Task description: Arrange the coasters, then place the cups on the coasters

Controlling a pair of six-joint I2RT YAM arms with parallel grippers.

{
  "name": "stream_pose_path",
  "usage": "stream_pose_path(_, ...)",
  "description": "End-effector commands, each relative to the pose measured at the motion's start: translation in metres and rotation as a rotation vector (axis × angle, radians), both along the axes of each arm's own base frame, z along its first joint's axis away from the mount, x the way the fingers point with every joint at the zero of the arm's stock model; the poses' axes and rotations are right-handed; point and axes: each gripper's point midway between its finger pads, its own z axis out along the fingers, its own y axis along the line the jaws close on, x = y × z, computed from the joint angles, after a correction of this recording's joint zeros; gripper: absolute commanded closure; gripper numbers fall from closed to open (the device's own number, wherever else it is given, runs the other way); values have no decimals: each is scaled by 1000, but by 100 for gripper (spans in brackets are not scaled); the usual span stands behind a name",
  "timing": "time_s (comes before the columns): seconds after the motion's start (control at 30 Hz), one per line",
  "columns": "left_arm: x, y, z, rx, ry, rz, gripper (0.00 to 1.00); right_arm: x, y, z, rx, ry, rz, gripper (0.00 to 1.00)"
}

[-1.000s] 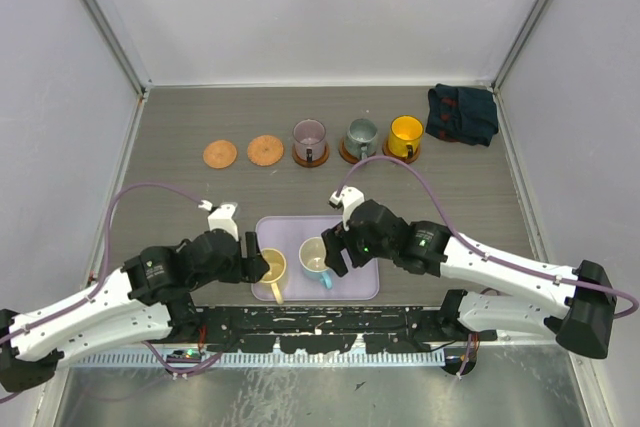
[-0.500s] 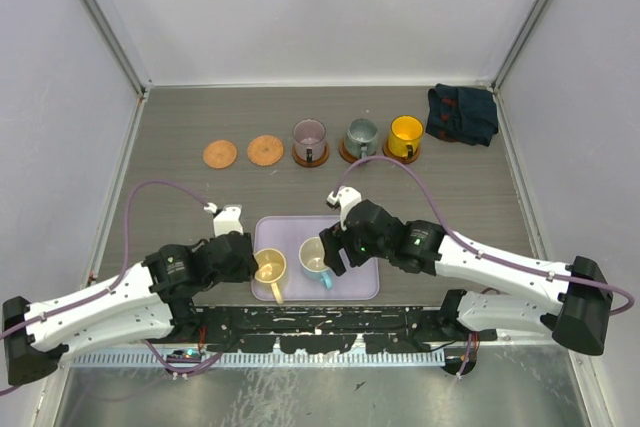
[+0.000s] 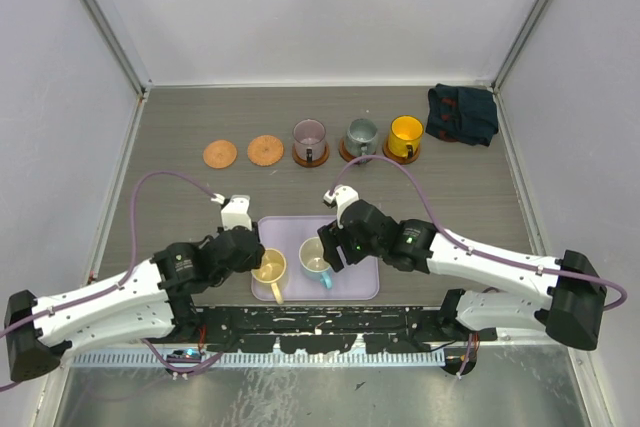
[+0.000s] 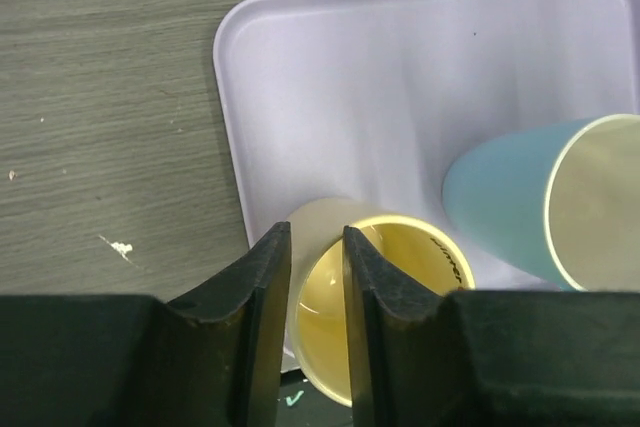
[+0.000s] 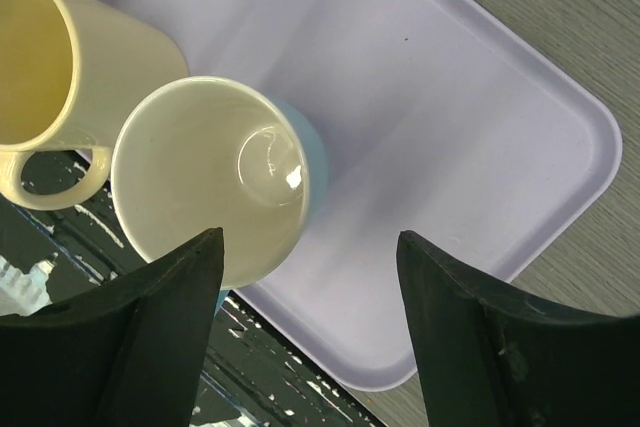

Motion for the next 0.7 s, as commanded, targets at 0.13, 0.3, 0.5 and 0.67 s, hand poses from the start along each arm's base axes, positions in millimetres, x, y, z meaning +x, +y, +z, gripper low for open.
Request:
stream_pose_path(0.13, 16, -8, 2, 9, -76, 7, 86, 15, 12, 21, 53, -63, -45, 27)
stream_pose_path(0.3, 12, -8, 0, 18, -57, -10, 81, 16, 13, 21, 55, -63, -48, 28)
stream_pose_path(0.5, 3, -9, 0, -10, -28, -42, 66, 15, 15, 21, 60, -61, -44, 28)
stream_pose_path(0.67, -5, 2, -2, 7, 5, -32, 61, 14, 16, 19, 63, -56, -42, 28)
